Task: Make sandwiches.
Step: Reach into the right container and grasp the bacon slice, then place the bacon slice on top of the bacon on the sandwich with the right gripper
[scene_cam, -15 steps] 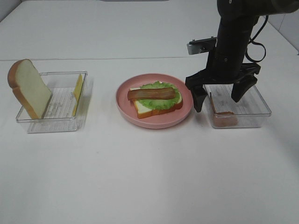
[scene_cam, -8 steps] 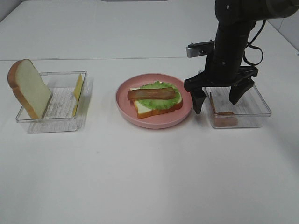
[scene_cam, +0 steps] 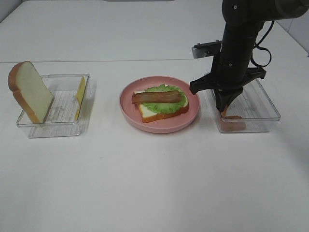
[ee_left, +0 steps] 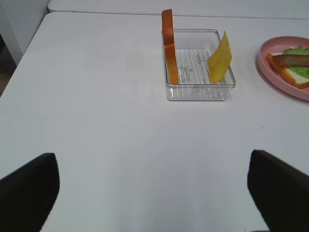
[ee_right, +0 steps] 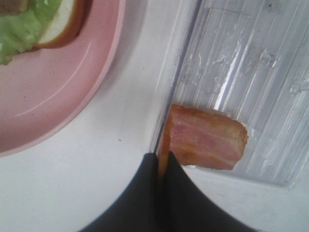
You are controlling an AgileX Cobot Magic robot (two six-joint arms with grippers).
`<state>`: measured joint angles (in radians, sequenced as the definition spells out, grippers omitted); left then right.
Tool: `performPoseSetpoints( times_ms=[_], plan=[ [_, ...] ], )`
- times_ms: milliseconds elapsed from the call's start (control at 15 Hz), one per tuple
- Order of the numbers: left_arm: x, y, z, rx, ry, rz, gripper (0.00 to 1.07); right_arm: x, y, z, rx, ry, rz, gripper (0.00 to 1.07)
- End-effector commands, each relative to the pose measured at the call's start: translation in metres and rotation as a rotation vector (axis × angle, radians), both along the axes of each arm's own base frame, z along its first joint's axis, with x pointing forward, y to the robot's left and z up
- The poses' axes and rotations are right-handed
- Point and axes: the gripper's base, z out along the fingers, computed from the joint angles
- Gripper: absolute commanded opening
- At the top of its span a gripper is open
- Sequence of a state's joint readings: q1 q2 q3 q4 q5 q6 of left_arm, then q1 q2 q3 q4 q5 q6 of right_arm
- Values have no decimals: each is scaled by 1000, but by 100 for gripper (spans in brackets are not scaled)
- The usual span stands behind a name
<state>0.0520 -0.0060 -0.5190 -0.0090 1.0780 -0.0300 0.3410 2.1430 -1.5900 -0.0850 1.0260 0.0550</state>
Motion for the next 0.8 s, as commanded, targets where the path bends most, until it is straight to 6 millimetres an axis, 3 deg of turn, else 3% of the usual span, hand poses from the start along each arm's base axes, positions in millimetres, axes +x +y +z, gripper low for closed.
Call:
performPoseSetpoints(
  times_ms=[67, 400, 467, 667, 733, 800],
  plan=[
    [0, 0, 0, -2, -8, -4, 100, 0, -3, -4, -16, 8, 1, 0],
    [0, 0, 0, -2, -8, -4, 100, 2, -6, 8, -59, 13, 10, 0],
    [0, 0, 0, -2, -8, -4, 100, 9, -4, 31, -53, -17, 12, 0],
    [0, 0, 0, -2, -8, -4, 100, 14, -2, 53, -55, -25, 19, 0],
    [0, 0, 0, -2, -8, -4, 100, 20, 1, 77, -39, -64, 12, 0],
    [0, 0, 0, -2, -8, -4, 100, 21, 1, 83, -37, -71, 9, 0]
  ],
)
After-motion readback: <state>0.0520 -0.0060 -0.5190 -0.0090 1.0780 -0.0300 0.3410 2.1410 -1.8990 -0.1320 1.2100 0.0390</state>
